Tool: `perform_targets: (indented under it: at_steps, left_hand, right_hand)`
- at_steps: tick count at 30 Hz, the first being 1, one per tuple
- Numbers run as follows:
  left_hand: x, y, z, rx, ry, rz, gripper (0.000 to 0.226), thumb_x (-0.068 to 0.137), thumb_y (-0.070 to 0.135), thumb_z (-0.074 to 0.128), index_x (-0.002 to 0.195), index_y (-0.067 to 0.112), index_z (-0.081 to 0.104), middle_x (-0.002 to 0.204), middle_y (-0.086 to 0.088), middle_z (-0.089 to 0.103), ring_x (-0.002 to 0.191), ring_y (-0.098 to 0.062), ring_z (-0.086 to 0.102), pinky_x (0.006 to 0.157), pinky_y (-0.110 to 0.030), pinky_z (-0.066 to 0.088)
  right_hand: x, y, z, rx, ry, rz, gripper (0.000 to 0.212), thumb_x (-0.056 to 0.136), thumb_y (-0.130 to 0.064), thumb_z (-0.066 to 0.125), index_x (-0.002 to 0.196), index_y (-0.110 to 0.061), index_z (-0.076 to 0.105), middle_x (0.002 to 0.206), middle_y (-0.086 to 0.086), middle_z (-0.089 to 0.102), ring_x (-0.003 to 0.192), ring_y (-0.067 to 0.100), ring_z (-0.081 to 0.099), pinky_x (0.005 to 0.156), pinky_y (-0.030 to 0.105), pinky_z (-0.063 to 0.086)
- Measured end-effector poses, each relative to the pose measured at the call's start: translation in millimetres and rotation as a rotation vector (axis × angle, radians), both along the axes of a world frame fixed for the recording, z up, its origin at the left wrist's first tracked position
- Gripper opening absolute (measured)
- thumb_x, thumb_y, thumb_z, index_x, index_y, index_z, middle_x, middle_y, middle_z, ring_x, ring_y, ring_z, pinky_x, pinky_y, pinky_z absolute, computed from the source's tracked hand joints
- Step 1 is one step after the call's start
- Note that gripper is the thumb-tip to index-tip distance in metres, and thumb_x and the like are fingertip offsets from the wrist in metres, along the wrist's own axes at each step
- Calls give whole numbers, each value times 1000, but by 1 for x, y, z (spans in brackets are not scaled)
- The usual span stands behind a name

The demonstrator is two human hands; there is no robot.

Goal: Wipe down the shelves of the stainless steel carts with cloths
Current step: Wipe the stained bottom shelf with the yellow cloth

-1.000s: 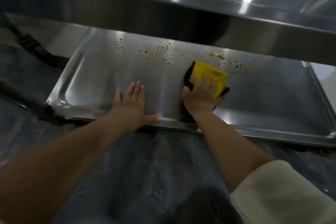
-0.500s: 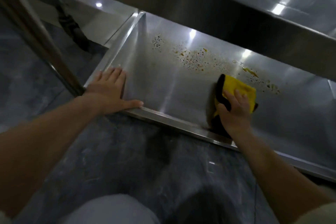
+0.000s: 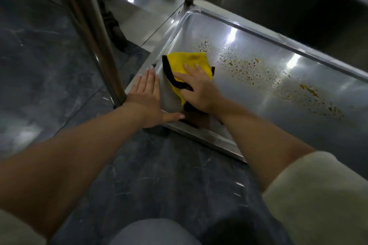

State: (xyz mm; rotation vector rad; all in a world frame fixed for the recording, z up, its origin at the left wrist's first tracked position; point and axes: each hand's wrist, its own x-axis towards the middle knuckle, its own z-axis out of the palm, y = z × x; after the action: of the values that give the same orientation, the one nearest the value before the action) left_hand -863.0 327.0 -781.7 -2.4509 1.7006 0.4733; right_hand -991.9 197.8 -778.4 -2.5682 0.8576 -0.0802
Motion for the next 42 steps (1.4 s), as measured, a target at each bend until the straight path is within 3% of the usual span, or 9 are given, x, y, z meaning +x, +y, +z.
perform_targets:
  at_steps: [3, 6, 10, 18, 23, 30, 34, 40, 42]
  left_hand:
    - [2, 0, 1, 22, 0, -17, 138, 60, 97, 22, 147, -1, -22, 155, -19, -29, 145, -28, -25, 115, -37, -17]
    - [0, -1, -1, 38, 10, -24, 140, 57, 99, 17, 146, -1, -23, 155, -18, -29, 144, -28, -26, 116, -39, -17]
    - [1, -4, -3, 24, -4, -21, 142, 54, 100, 15, 146, -1, -23, 156, -19, -28, 144, -29, -26, 115, -41, -17]
    - [1, -4, -10, -32, -6, 1, 145, 51, 102, 15, 149, 0, -17, 158, -16, -22, 146, -26, -23, 114, -39, -18]
    - [3, -3, -9, -67, 20, 4, 148, 43, 101, 13, 151, 2, -12, 160, -15, -18, 147, -25, -18, 114, -37, -18]
    - [0, 0, 2, -27, 10, -60, 116, 60, 93, 17, 154, 29, -8, 160, -14, -15, 147, -28, -16, 118, -43, -11]
    - [-9, 0, 4, 1, -77, -121, 100, 78, 83, 21, 154, 24, -3, 161, -14, -3, 148, -30, -4, 120, -49, 0]
    - [-44, -14, 11, 65, -41, -80, 96, 84, 78, 28, 154, 18, 1, 161, -15, -4, 147, -37, -2, 118, -55, 9]
    - [-65, -25, 17, 99, -25, -120, 95, 85, 76, 29, 154, 17, 1, 161, -12, -5, 147, -38, -2, 116, -58, 12]
  right_hand:
    - [-55, -4, 0, -24, 41, -65, 62, 80, -42, 45, 141, -32, 42, 157, 5, 21, 147, 29, 7, 118, 45, 9]
    - [-117, 1, -3, -40, 12, -261, 54, 87, -35, 54, 140, -34, 42, 157, 2, 23, 147, 25, 7, 117, 43, 12]
    - [-109, 4, -4, -35, 63, -381, 57, 83, -43, 43, 140, -35, 42, 158, 1, 20, 147, 26, 6, 117, 44, 10]
    - [46, 6, -15, -22, 59, -124, 55, 86, -50, 34, 141, -45, 33, 160, 0, 12, 147, 28, 0, 114, 60, 3]
    - [6, -1, -9, -82, -60, -48, 53, 85, -37, 49, 138, -29, 47, 154, 9, 29, 145, 33, 15, 117, 49, 12]
    - [-169, -18, -7, -95, -21, -324, 52, 85, -28, 54, 136, -24, 50, 153, 9, 32, 144, 32, 17, 116, 47, 16]
    - [-263, -27, -6, -125, -3, -598, 48, 89, -17, 57, 136, -19, 50, 152, 14, 33, 143, 34, 20, 116, 50, 15]
    - [-237, -22, -8, -123, 71, -1052, 47, 92, -36, 47, 138, -24, 47, 149, 16, 33, 141, 35, 21, 115, 56, 11]
    - [-208, -5, -11, -117, 119, -1104, 51, 92, -46, 41, 141, -32, 38, 156, 8, 21, 145, 30, 8, 112, 62, 7]
